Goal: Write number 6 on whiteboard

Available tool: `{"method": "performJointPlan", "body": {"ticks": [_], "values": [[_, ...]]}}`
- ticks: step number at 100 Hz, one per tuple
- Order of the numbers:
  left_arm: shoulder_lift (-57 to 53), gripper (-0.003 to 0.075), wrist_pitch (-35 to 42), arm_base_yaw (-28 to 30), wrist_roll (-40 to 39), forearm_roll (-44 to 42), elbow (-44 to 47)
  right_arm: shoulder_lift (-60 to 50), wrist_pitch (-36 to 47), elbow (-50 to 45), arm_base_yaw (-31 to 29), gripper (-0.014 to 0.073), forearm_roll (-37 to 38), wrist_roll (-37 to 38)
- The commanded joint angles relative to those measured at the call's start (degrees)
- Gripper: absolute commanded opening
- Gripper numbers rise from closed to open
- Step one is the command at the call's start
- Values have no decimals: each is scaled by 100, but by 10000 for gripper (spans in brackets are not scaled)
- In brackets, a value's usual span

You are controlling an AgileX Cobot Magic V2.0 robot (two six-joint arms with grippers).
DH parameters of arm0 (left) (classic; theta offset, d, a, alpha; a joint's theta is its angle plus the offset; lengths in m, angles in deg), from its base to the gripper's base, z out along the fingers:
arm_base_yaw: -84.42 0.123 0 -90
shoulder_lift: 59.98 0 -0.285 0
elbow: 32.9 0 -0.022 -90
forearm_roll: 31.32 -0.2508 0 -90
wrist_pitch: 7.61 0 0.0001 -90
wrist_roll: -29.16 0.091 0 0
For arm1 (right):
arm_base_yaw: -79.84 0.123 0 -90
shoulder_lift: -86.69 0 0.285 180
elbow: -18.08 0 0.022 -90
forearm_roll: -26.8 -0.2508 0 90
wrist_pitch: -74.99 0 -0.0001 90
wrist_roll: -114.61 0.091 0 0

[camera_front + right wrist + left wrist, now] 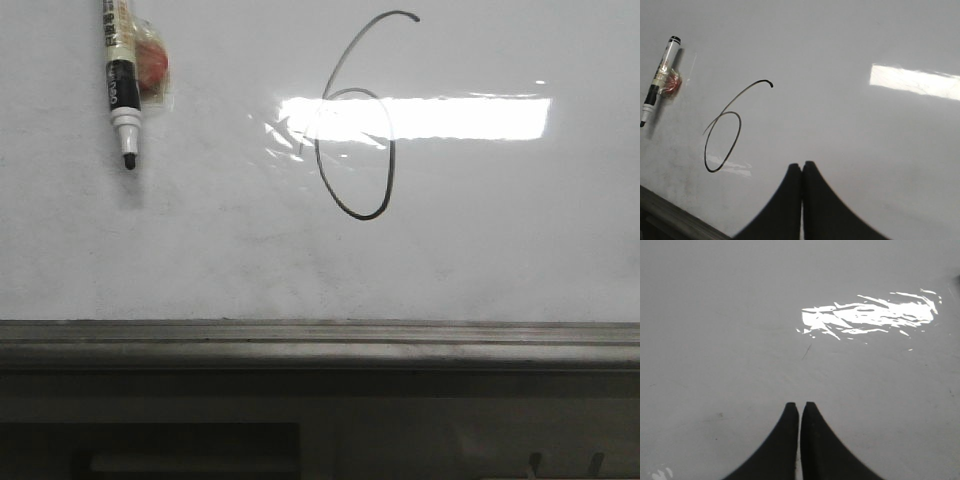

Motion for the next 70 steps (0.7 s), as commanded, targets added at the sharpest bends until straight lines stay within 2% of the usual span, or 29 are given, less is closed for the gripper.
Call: {"method": "performJointPlan", "body": {"ticks": [1, 26, 37, 45, 49, 50, 51, 62, 70], "values": [[-177, -20, 418, 15, -55, 35, 279, 48, 290, 161, -28, -66, -224, -47], [-177, -20, 418, 15, -55, 35, 279, 48, 304, 161, -28, -66, -224, -47], [-177, -20, 418, 15, -55, 35, 279, 48, 668, 161, -28, -66, 248, 141], [-177, -20, 418, 15, -55, 35, 279, 70, 1152, 151, -28, -66, 1562, 1186], [-177, -20, 418, 15, -55, 35, 279, 85, 1411, 120, -28, -66, 2279, 1987], [-177, -20, 418, 15, -55, 35, 279, 112, 1498, 91, -28, -66, 2722, 2263], [-177, -20, 418, 15, -55, 35, 279, 112, 1541, 91, -28, -66, 2722, 2398], [-177, -20, 418, 15, -55, 35, 279, 129, 2441, -277, -28, -66, 5207, 4392], [-177, -20, 418, 15, -55, 35, 279, 117, 3333, -676, -28, -66, 6295, 5342]]}}
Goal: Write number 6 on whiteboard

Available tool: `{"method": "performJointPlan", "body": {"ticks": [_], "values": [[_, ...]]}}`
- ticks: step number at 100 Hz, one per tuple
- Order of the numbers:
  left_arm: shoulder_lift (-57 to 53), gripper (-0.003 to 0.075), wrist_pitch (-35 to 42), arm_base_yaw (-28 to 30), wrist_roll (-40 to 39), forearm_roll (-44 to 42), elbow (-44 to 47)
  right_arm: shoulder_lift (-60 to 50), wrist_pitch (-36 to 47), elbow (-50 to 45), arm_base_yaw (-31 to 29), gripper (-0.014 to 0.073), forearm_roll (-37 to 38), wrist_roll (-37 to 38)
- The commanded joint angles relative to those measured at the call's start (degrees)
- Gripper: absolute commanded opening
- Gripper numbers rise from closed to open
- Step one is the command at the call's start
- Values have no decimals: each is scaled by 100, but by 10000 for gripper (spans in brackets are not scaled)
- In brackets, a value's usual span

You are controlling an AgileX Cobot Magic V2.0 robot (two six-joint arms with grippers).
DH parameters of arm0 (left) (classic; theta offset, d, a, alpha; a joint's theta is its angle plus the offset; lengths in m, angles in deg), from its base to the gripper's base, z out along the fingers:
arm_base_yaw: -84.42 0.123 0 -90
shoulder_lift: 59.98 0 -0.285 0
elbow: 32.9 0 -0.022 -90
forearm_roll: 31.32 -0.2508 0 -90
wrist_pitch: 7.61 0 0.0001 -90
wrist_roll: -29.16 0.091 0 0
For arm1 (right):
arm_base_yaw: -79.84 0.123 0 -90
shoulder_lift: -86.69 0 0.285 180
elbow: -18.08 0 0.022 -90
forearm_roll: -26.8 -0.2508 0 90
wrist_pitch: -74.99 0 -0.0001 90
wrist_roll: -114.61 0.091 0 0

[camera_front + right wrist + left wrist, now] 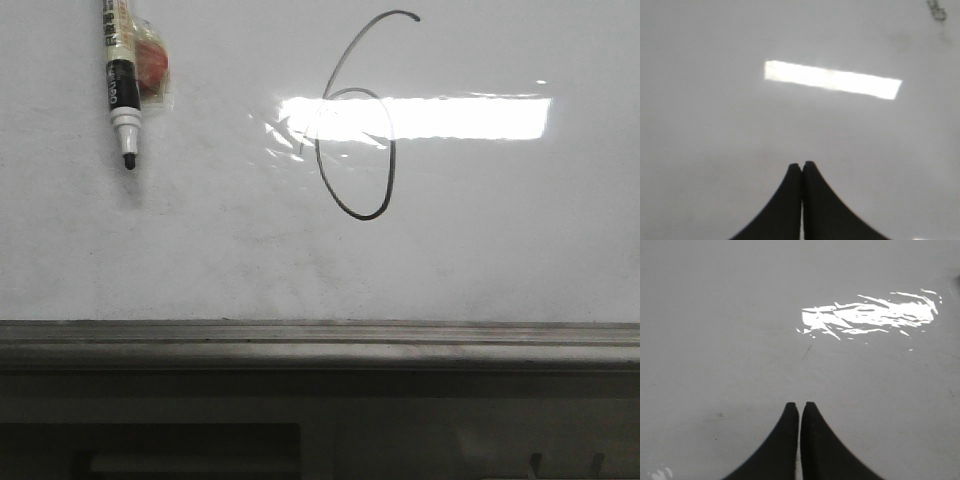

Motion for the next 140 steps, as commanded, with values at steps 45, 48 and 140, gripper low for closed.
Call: {"method": "performJointPlan", "body": {"ticks": [45, 48, 140], "values": [[-177, -20, 418, 15, -55, 35, 279, -620, 937, -1225, 180, -66, 1756, 1357], [-177, -20, 418, 15, -55, 35, 279, -620, 902, -1225, 180, -66, 1756, 1347], [-177, -20, 418, 15, -55, 35, 279, -620, 902, -1215, 180, -66, 1735, 1347]]}}
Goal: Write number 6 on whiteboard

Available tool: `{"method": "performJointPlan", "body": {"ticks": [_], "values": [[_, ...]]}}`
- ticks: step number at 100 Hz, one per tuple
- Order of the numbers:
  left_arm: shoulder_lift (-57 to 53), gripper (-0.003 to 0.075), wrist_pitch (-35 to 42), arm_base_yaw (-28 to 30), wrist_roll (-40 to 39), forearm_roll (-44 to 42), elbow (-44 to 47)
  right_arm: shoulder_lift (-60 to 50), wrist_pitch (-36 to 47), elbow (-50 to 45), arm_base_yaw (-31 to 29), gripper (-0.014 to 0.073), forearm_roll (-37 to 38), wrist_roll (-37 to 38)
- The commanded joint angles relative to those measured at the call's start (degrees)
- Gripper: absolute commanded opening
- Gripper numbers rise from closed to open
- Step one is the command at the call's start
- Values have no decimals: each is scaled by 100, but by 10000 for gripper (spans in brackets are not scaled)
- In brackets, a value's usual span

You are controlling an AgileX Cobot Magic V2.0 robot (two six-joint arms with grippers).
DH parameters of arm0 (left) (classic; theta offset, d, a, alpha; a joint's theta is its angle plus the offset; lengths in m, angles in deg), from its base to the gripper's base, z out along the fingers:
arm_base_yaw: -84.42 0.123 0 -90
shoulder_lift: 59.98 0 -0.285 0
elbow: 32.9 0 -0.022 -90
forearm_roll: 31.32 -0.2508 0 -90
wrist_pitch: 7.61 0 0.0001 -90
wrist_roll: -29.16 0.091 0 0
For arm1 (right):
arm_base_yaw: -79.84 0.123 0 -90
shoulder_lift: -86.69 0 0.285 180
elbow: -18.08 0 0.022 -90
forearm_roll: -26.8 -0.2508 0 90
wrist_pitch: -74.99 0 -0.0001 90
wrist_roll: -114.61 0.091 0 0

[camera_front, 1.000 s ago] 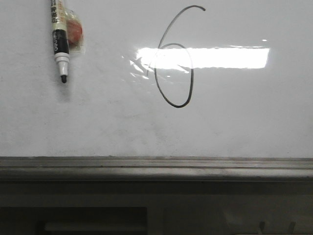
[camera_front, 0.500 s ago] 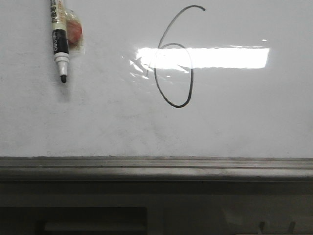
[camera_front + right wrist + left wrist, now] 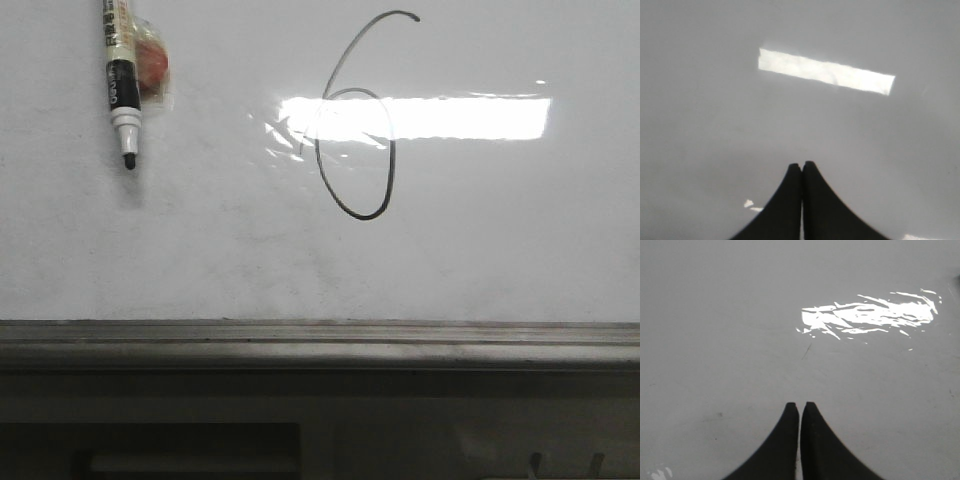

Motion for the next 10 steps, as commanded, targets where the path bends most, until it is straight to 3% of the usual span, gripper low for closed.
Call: {"method": "performJointPlan", "body": {"ticks": [1, 10], "values": [[-177, -20, 418, 15, -43, 35, 279, -102, 401, -131, 13, -66, 39, 10], [-177, -20, 418, 15, -43, 35, 279, -102, 401, -131, 13, -66, 39, 10]]}}
